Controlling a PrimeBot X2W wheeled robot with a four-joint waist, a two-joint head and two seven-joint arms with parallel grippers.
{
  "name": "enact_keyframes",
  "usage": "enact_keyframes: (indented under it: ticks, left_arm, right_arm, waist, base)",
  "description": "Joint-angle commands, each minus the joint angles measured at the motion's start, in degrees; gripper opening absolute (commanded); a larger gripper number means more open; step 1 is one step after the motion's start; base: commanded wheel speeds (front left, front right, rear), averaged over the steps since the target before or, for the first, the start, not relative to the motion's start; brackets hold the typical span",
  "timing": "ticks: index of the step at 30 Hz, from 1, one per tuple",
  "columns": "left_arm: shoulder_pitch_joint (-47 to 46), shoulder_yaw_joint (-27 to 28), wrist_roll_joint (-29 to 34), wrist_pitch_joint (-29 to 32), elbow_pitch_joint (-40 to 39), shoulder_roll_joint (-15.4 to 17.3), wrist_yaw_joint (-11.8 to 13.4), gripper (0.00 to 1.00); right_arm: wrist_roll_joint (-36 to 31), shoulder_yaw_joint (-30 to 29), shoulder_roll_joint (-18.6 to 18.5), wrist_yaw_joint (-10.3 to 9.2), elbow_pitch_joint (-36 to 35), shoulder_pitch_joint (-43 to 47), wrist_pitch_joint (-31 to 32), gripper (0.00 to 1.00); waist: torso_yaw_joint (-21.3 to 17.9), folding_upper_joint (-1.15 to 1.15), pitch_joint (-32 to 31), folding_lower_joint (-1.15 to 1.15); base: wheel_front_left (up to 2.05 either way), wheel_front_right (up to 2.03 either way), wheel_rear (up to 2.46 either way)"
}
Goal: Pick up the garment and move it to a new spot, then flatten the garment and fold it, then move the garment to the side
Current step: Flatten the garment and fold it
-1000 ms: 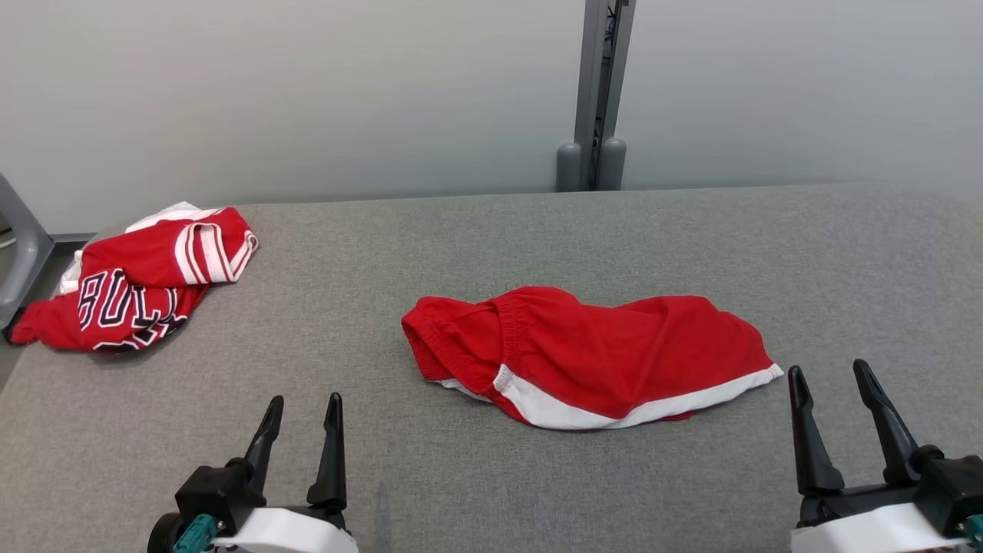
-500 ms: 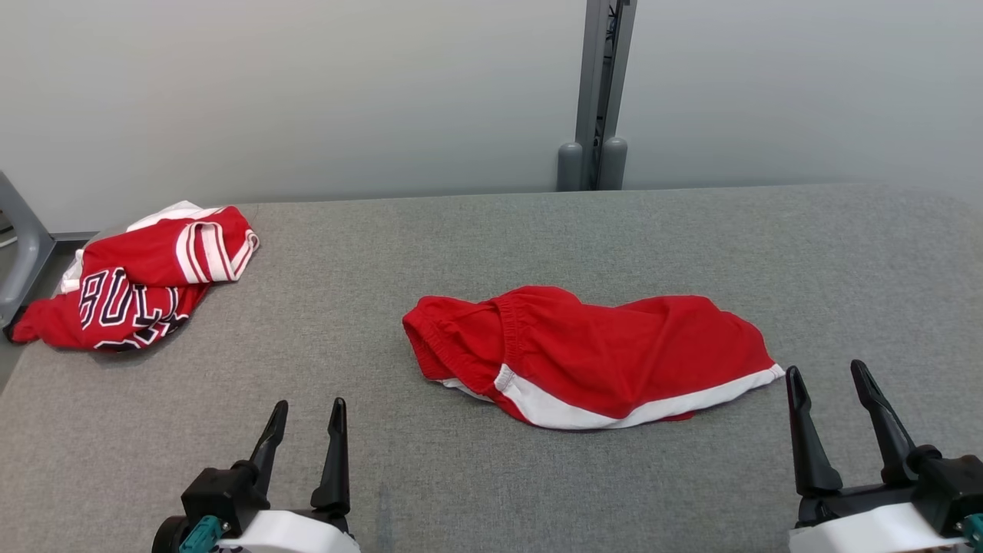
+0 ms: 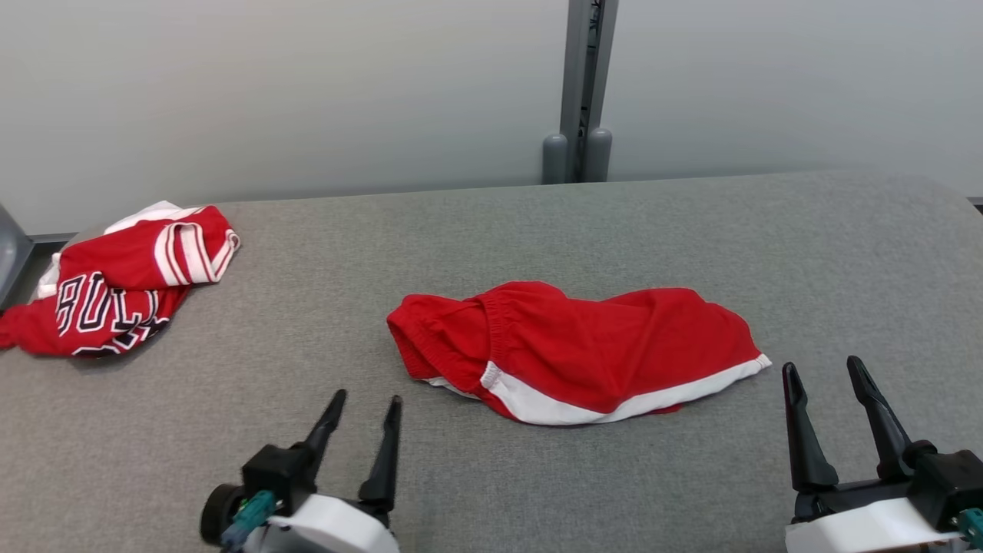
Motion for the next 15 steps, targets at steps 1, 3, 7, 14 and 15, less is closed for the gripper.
enact_keyframes:
  ticks: [1, 3, 7, 14, 15]
  left_arm:
    - [-2.1, -1.5, 0.3, 0.0, 1.4, 0.1, -0.7, 1.0]
    - [-4.0, -4.0, -0.1, 0.1, 4.0, 0.2, -1.5, 1.0]
    - [-9.0, -8.8, -1.3, 1.9, 9.2, 0.2, -2.3, 1.0]
    - [-17.2, -12.4, -3.3, 2.3, 18.7, 0.2, -1.5, 1.0]
    - [-17.2, -12.4, -3.3, 2.3, 18.7, 0.2, -1.5, 1.0]
  right_arm:
    - [0.0, 0.1, -0.3, 0.01, 0.3, -0.7, -0.3, 1.0]
    - [0.0, 0.4, -0.3, 0.01, 0.4, -0.8, -0.3, 1.0]
    - [0.3, 0.8, -0.3, 0.01, 0.7, -1.6, -0.3, 1.0]
    - [0.9, 1.5, -0.3, 0.01, 0.9, -2.9, -0.3, 1.0]
    - [0.9, 1.5, -0.3, 0.01, 0.9, -2.9, -0.3, 1.0]
  waist:
    - [-0.9, 0.0, 0.4, 0.0]
    - [-2.0, 0.0, 0.7, 0.0]
    - [-4.3, 0.0, 1.9, 0.0]
    - [-8.8, 0.0, 4.9, 0.0]
    - [-8.8, 0.0, 4.9, 0.0]
  base:
    - [0.0, 0.0, 0.0]
    - [0.0, 0.0, 0.0]
    - [0.0, 0.0, 0.0]
    - [0.0, 0.0, 0.0]
    - [0.0, 0.0, 0.0]
